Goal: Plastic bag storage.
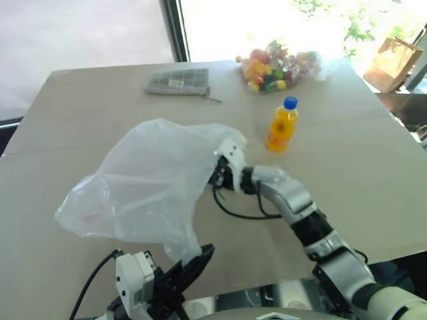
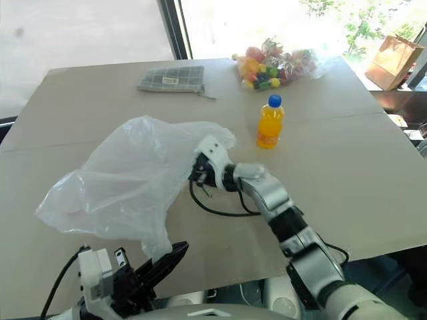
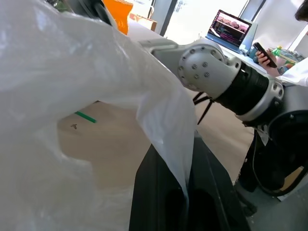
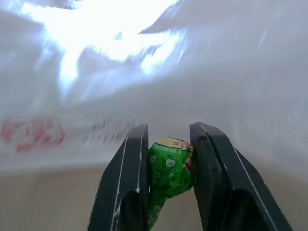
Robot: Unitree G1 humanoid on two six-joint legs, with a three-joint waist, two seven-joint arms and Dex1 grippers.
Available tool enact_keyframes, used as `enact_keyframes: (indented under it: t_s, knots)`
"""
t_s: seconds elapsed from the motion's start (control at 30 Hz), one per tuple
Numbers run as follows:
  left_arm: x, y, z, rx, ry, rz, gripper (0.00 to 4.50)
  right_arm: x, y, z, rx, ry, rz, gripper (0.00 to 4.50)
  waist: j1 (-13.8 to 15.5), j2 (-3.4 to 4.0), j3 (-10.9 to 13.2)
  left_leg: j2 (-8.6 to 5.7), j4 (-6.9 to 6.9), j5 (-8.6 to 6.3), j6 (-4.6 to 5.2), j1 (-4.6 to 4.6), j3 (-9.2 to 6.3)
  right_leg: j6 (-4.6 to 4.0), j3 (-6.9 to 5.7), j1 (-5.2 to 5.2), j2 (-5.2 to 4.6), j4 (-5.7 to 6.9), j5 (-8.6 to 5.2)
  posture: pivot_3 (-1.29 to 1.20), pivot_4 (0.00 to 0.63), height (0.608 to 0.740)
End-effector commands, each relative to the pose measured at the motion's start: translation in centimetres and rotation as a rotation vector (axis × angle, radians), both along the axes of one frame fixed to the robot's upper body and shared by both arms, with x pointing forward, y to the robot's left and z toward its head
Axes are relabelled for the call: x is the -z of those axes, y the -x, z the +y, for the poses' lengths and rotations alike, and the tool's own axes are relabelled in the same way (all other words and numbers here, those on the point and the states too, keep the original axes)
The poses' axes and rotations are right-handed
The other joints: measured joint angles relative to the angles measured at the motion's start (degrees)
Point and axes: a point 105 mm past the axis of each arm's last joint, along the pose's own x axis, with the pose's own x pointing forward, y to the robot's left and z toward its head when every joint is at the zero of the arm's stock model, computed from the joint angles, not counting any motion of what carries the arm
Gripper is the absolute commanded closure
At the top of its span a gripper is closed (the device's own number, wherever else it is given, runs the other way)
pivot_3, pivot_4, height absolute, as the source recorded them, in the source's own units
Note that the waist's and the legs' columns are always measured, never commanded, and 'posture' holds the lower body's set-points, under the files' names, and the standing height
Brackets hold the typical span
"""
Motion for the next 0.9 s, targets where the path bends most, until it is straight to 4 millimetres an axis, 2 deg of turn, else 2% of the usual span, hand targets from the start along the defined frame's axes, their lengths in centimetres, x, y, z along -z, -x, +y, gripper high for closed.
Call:
enact_keyframes:
  t_s: [0.03, 0.1, 0.17, 0.33, 0.43, 0.57, 0.63, 0.73, 0.83, 0.9]
  knots:
    - [-0.3, 1.1, -0.2, -0.012, -0.008, -0.024, 4.5, -7.9, -1.3, 2.1, 0.024, -0.237, -0.159, 3.77, -0.15, -0.06, 0.11, 0.0, 0.0, 0.0, 0.0, 0.03, 0.05, 0.01, -0.02, -0.01, -0.01, 0.02, -0.01, 0.0, 0.15, 0.74]
    - [-0.2, 1.0, 0.1, -0.04, -0.007, -0.03, 4.5, -9.9, -2.3, 1.8, 0.086, -0.32, -0.191, 3.77, -0.51, 0.09, 0.24, 0.08, -0.01, 0.0, -0.01, 0.02, 0.13, 0.01, 0.02, -0.06, 0.03, 0.05, -0.01, 0.0, 0.15, 0.74]
    - [-0.2, 0.9, 0.3, -0.052, -0.004, -0.04, 4.5, -10.9, -3.2, 1.0, 0.158, -0.38, -0.21, 3.77, -0.08, 0.07, 0.23, 0.03, -0.03, -0.01, -0.01, 0.0, 0.19, 0.0, -0.08, -0.07, 0.02, 0.04, -0.02, 0.0, 0.15, 0.74]
    - [-0.8, -0.3, 1.5, -0.101, -0.007, -0.085, 4.5, -12.8, -5.4, -2.5, 0.373, -0.482, -0.288, 3.77, -0.37, 0.07, 0.26, 0.03, -0.13, 0.0, -0.01, -0.07, 0.32, -0.01, 0.03, -0.13, 0.01, 0.01, -0.01, 0.0, 0.15, 0.74]
    - [-1.2, -1.1, 2.2, -0.12, -0.004, -0.107, 4.5, -13.6, -5.3, -4.1, 0.429, -0.514, -0.35, 3.77, -0.74, 0.07, 0.26, 0.03, -0.13, 0.0, -0.01, -0.15, 0.33, -0.01, 0.04, -0.27, 0.05, 0.13, 0.0, 0.0, 0.15, 0.74]
    - [-1.9, -1.7, 2.8, -0.141, 0.024, -0.127, 4.5, -12.7, -4.1, -4.0, 0.391, -0.443, -0.391, 3.77, -1.29, 0.04, 0.24, 0.05, -0.14, 0.0, 0.0, -0.15, 0.32, 0.01, 0.07, -0.26, 0.08, 0.14, 0.01, 0.0, 0.15, 0.74]
    - [-2.3, -2.0, 3.1, -0.147, 0.031, -0.134, 4.5, -10.9, -3.4, -3.4, 0.346, -0.333, -0.348, 3.77, -1.38, 0.05, 0.25, 0.05, -0.14, 0.0, 0.0, -0.12, 0.32, 0.2, 0.18, -0.27, 0.08, 0.14, 0.12, 0.0, 0.15, 0.74]
    - [-2.8, -2.4, 3.5, -0.152, 0.037, -0.147, 4.5, -7.7, -1.9, -1.9, 0.223, -0.187, -0.206, 3.77, -1.33, 0.04, 0.24, 0.05, -0.15, 0.01, 0.0, -0.07, 0.3, 0.13, 0.2, -0.26, 0.06, 0.16, 0.08, 0.0, 0.15, 0.74]
    - [-2.8, -2.6, 3.3, -0.137, 0.043, -0.146, 4.5, -6.6, -0.5, -0.7, 0.128, -0.146, -0.089, 3.77, -1.39, 0.04, 0.24, 0.07, -0.15, 0.01, 0.0, -0.01, 0.29, 0.0, 0.23, -0.25, 0.08, 0.2, 0.02, 0.0, 0.15, 0.74]
    - [-2.8, -2.7, 3.1, -0.121, 0.047, -0.141, 4.5, -6.6, 0.4, 0.6, 0.062, -0.156, 0.025, 3.77, -1.36, 0.03, 0.23, 0.08, -0.15, 0.01, 0.0, 0.0, 0.28, 0.0, 0.25, -0.26, 0.09, 0.21, 0.02, 0.0, 0.15, 0.74]
